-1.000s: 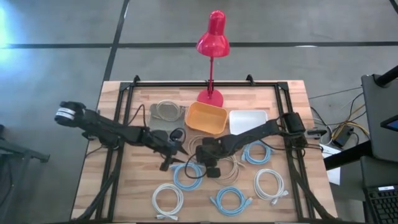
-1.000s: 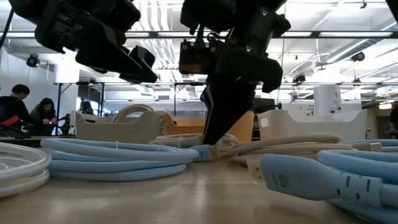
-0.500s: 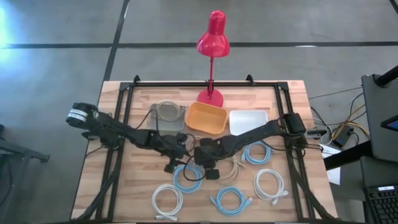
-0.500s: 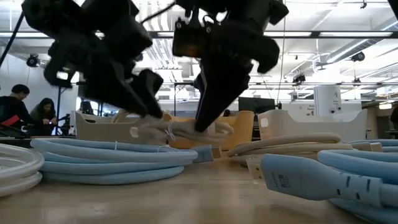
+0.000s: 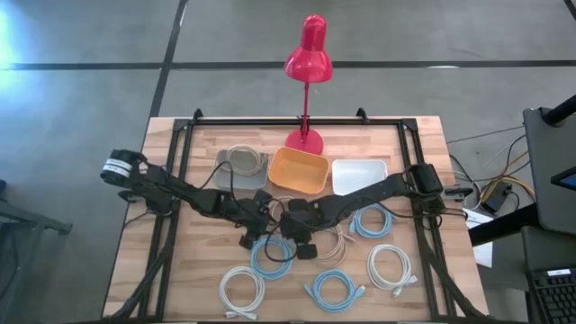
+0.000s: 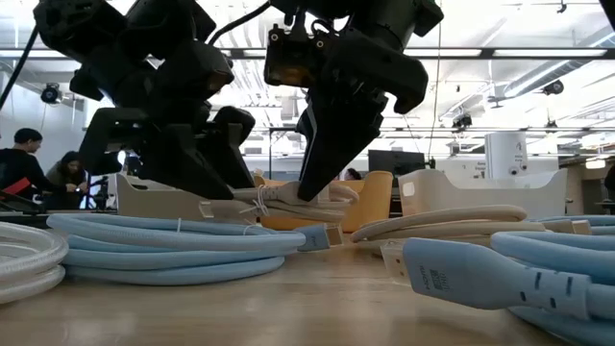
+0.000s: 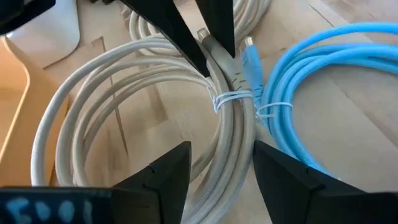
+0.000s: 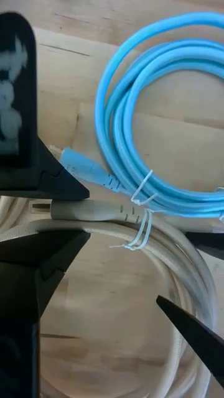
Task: Sort HDMI cables
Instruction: Put the top brown hdmi cable into the gray bin
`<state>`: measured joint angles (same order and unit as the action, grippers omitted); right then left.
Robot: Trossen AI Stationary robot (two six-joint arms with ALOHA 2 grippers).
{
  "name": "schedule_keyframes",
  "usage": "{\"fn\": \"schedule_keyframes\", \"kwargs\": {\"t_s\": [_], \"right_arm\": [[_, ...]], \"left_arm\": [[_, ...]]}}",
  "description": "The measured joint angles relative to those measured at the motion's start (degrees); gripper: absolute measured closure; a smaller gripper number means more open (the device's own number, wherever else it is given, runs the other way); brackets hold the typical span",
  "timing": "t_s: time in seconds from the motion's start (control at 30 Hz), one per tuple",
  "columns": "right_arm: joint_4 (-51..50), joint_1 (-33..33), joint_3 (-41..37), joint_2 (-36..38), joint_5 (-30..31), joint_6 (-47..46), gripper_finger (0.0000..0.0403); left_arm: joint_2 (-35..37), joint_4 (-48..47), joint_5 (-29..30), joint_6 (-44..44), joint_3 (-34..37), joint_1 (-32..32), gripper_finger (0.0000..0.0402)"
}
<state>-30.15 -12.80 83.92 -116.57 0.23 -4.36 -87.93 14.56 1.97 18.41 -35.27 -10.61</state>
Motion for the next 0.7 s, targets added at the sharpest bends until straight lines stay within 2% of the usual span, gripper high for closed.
{"fn": "schedule_keyframes", "kwargs": {"t_s": [0.2,0.3,0.4,0.57,0.7], "right_arm": [[-0.26,-0.07,0.12,0.00,-0.48,0.48,0.0339],[-0.50,-0.09,0.12,0.01,-0.54,0.45,0.0339],[-0.57,0.08,0.12,0.07,-0.24,0.35,0.0339],[-0.41,0.02,0.27,0.07,-0.48,0.70,0.0339],[-0.55,-0.02,0.80,0.07,-0.49,1.84,0.0339]], "left_arm": [[2.50,-6.19,1.85,3.46,-0.04,-0.64,0.0211],[4.12,-8.55,6.20,6.49,-0.03,-1.51,0.0211],[4.73,-8.55,10.23,10.61,-0.02,-2.26,0.0211],[2.69,-8.56,10.60,15.79,-0.22,-2.93,0.0211],[1.04,-5.52,13.75,17.53,-0.34,-3.55,0.0211]]}}
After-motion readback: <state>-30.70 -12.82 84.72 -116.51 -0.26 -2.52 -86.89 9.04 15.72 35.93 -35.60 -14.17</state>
